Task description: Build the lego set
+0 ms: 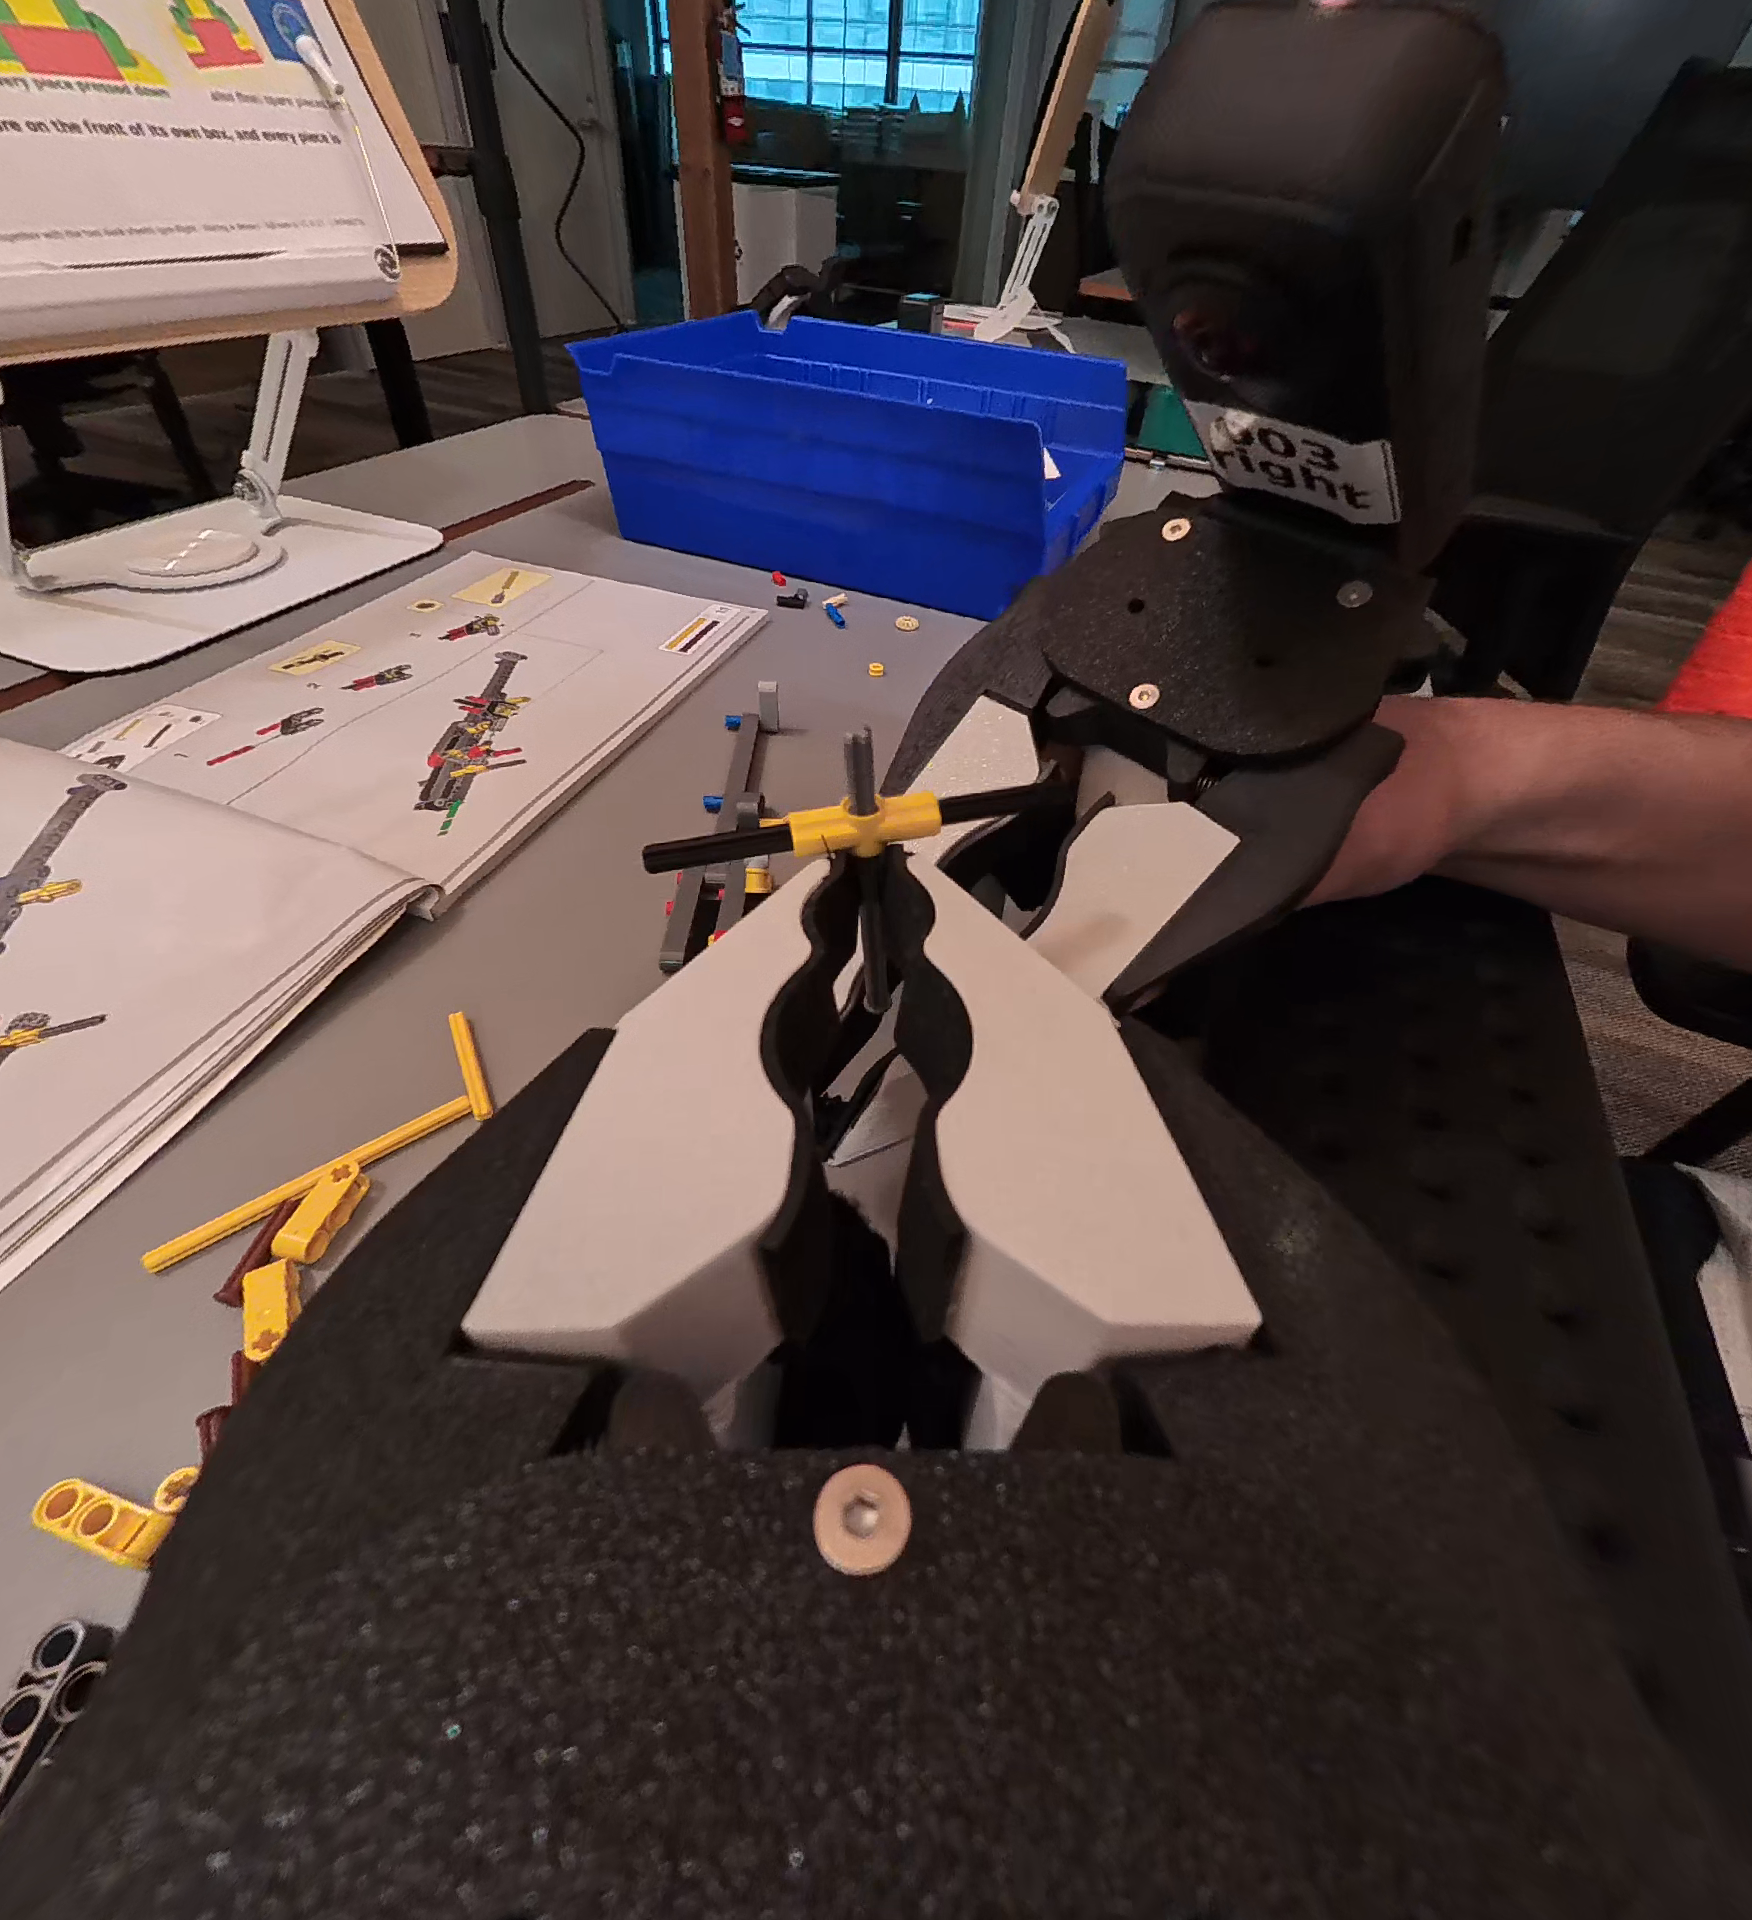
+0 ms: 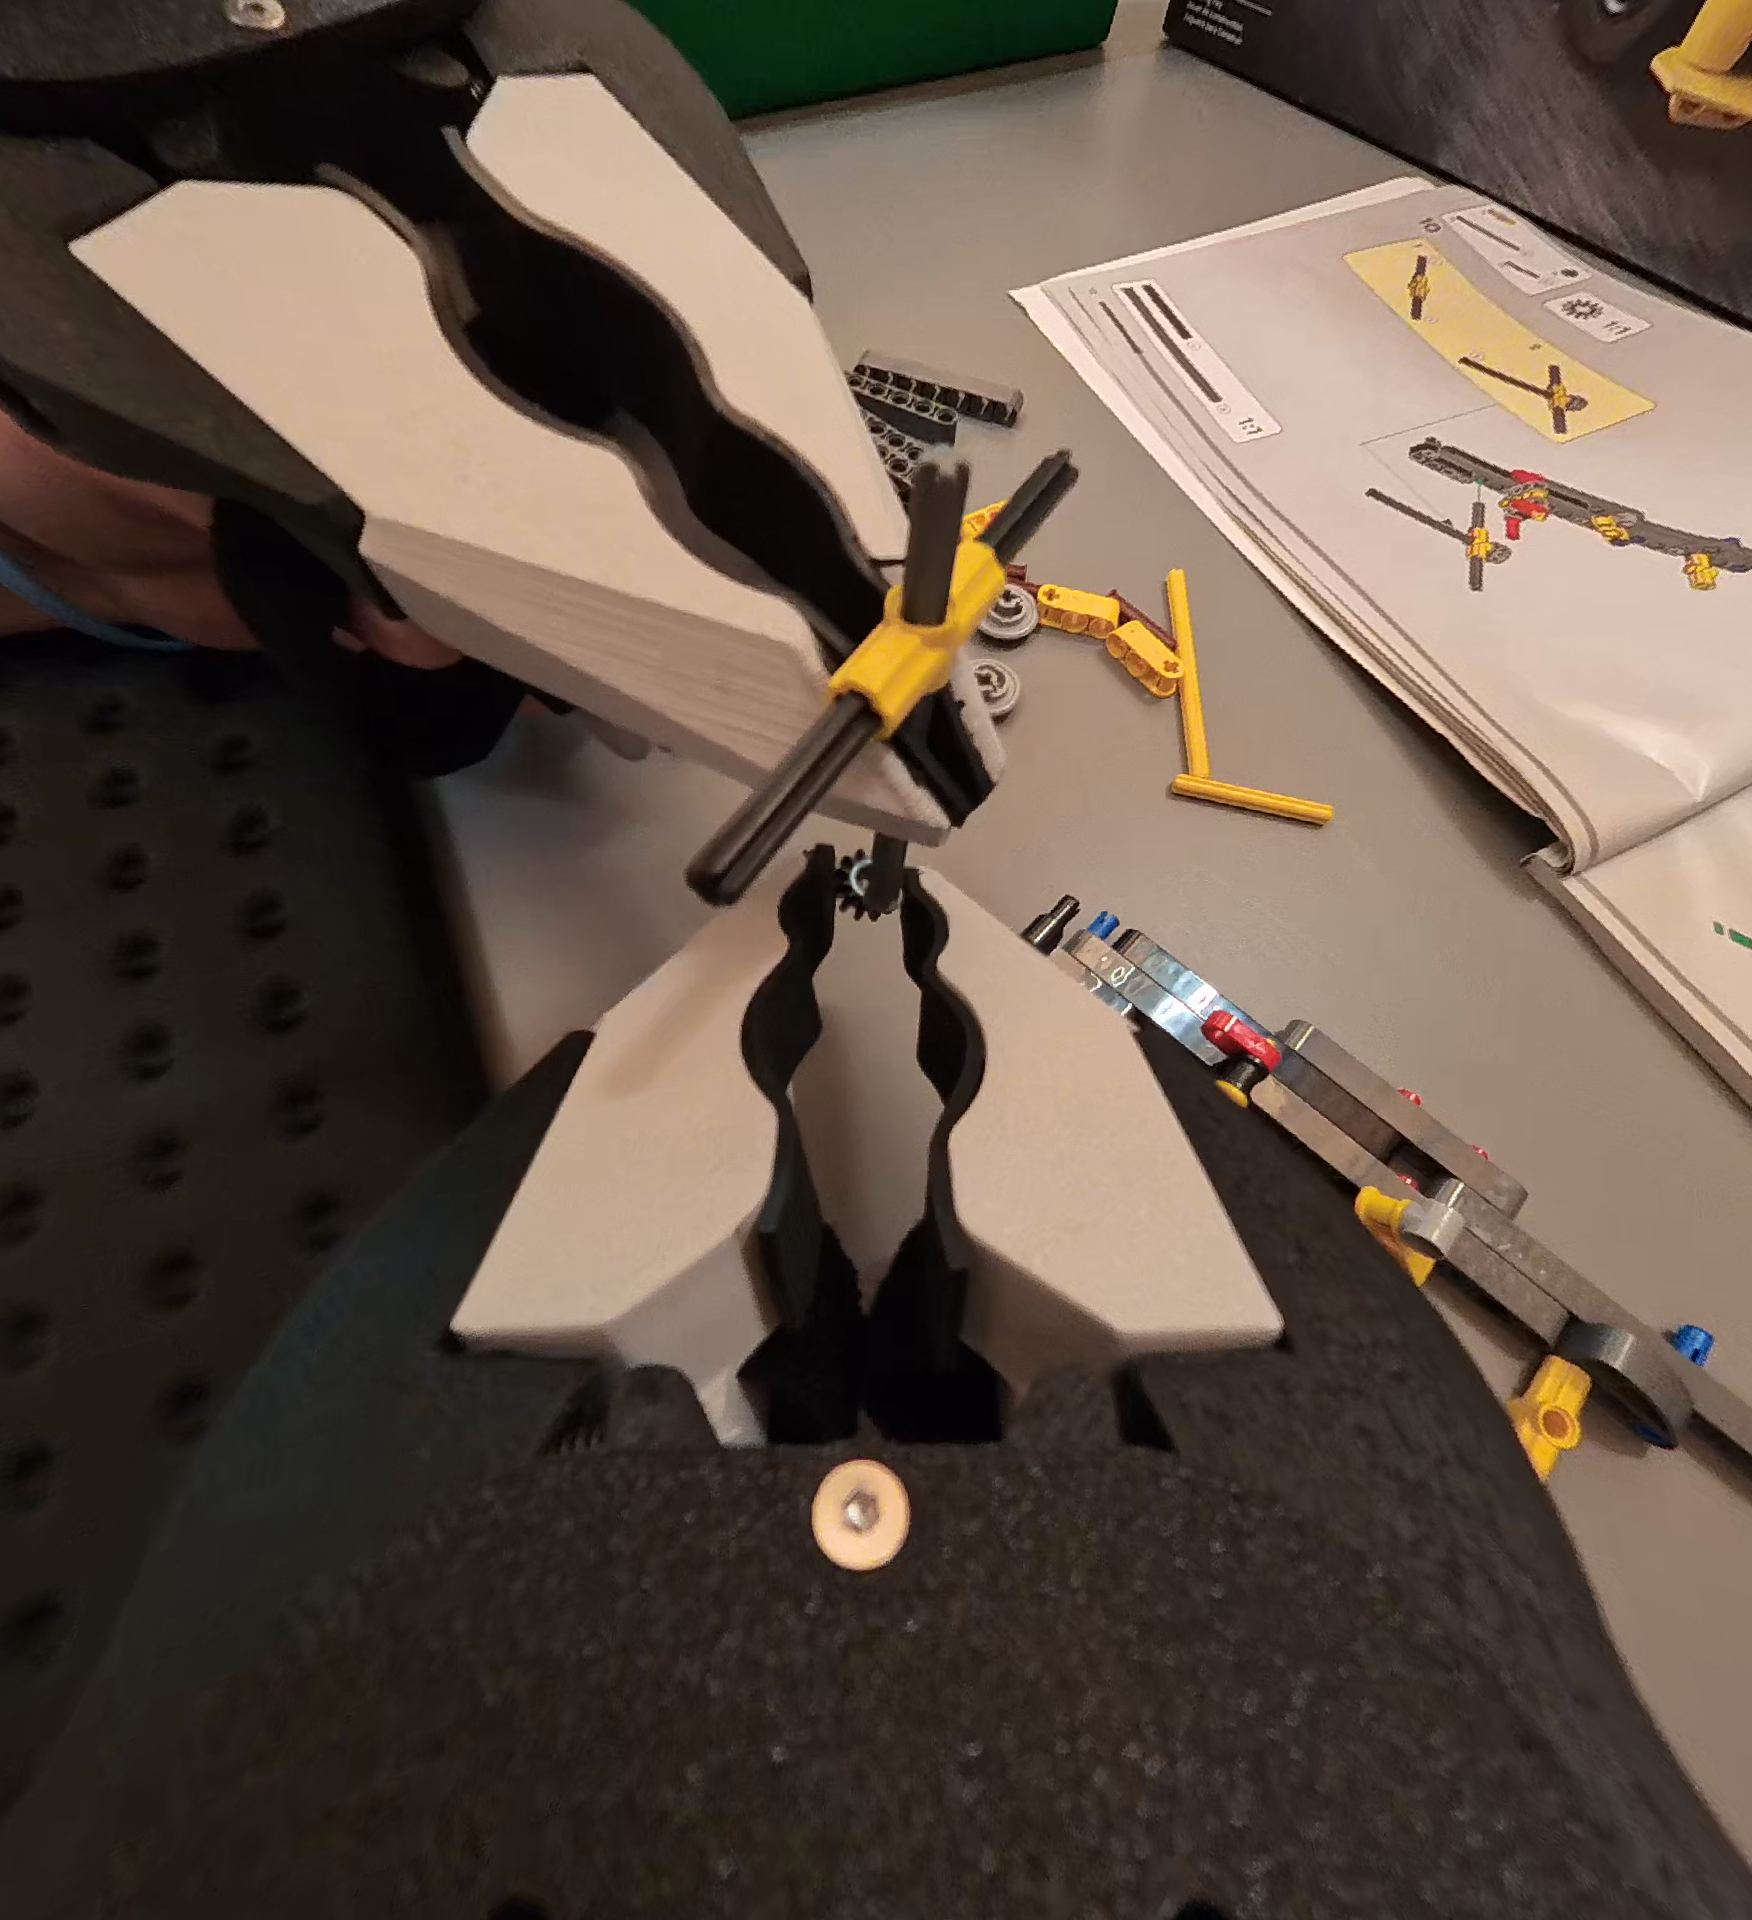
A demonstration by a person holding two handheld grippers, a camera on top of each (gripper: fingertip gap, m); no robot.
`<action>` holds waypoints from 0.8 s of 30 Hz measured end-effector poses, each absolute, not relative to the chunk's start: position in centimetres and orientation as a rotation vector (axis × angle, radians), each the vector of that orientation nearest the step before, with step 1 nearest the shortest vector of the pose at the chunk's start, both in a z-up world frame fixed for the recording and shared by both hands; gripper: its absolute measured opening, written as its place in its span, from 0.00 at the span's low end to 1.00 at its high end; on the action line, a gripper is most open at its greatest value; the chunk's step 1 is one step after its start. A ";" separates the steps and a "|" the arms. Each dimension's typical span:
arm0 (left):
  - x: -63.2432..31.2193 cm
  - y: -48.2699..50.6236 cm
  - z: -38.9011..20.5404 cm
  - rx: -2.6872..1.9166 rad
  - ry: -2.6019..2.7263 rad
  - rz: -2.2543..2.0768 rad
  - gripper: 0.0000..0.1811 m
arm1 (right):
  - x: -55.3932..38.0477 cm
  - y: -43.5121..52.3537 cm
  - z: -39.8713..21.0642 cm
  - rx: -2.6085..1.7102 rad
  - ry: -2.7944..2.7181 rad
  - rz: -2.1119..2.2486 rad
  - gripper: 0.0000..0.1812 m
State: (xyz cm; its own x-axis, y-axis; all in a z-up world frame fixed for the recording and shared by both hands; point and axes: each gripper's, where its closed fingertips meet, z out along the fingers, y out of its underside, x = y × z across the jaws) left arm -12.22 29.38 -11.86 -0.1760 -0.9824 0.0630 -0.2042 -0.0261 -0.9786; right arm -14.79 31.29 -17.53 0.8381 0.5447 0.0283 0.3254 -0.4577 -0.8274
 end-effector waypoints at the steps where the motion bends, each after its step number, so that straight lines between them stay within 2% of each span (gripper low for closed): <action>1: -12.2 29.4 -11.9 -1.304 1.475 -1.277 0.01 | -14.7 31.2 -17.6 -2.092 -0.639 0.292 0.07; 10: -12.5 30.5 -11.1 -1.328 1.385 -1.319 0.01 | -12.1 29.5 -17.4 -2.133 -0.640 0.243 0.07; 14: -12.5 31.2 -11.8 -1.310 1.416 -1.157 0.01 | -8.5 29.2 -13.5 -2.111 -0.580 0.137 0.07; 17: -12.4 31.1 -12.3 -1.242 1.470 -0.990 0.01 | -11.1 29.4 -7.9 -1.945 -0.596 0.266 0.06; 20: -12.2 30.5 -12.5 -1.171 1.520 -0.901 0.01 | -12.6 29.8 -7.4 -1.929 -0.738 0.098 0.07; 24: -12.2 30.2 -12.4 -1.154 1.528 -0.907 0.01 | -13.7 29.9 -8.6 -1.964 -0.813 0.100 0.06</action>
State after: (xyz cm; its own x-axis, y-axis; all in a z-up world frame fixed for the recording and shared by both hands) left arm -12.20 30.16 -12.40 -0.0697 -0.9629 -0.2606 -0.2323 0.2698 -0.9345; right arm -13.70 29.85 -8.56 0.7733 0.5793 0.2579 0.4993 -0.3057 -0.8107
